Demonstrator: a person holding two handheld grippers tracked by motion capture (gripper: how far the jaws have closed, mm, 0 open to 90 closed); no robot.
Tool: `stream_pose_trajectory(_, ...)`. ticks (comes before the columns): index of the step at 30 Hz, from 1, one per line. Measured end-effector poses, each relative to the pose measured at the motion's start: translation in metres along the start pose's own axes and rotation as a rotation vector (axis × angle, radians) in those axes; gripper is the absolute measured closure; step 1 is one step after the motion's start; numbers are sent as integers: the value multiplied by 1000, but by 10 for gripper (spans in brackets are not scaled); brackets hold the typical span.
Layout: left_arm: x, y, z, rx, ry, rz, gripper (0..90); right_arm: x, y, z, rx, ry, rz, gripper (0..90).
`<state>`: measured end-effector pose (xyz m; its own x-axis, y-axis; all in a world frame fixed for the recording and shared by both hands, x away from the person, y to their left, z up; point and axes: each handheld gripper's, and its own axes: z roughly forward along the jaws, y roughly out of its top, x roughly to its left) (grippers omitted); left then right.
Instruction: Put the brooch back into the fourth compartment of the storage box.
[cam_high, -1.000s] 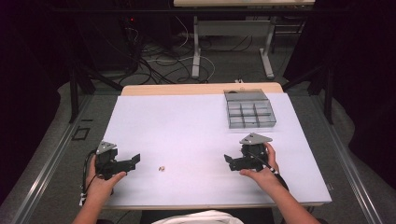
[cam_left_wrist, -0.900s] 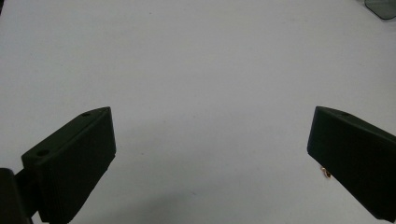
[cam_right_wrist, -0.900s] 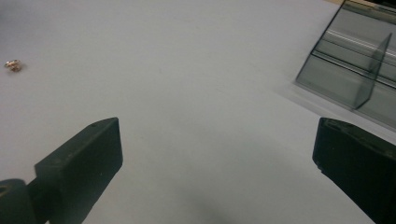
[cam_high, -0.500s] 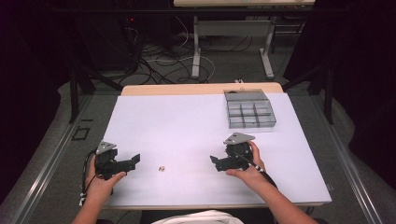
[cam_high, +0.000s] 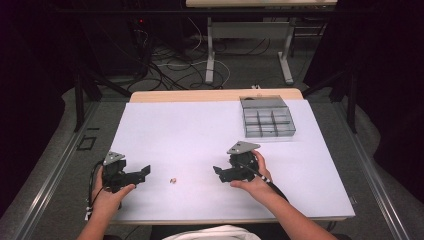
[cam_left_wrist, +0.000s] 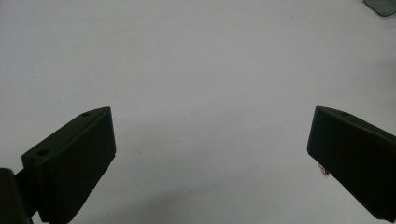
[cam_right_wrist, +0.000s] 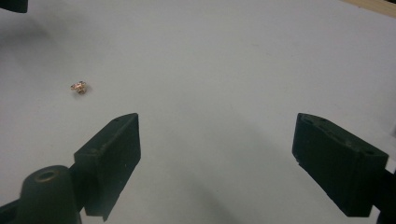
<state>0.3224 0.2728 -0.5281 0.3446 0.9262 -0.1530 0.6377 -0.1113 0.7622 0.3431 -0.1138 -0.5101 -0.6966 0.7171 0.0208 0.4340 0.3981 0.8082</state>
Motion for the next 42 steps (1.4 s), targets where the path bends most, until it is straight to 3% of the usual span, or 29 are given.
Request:
stream_pose_trajectory(27, 0, 0, 2, -6, 0, -4, 13, 42, 22, 34, -18, 106, -118, 270)
stream_pose_trajectory(33, 0, 0, 2, -6, 0, -4, 13, 51, 28, 42, 8, 122, -123, 329)
stream_pose_trajectory(42, 0, 0, 2, -5, -2, -4, 13, 55, 30, 51, -2, 137, -132, 370)
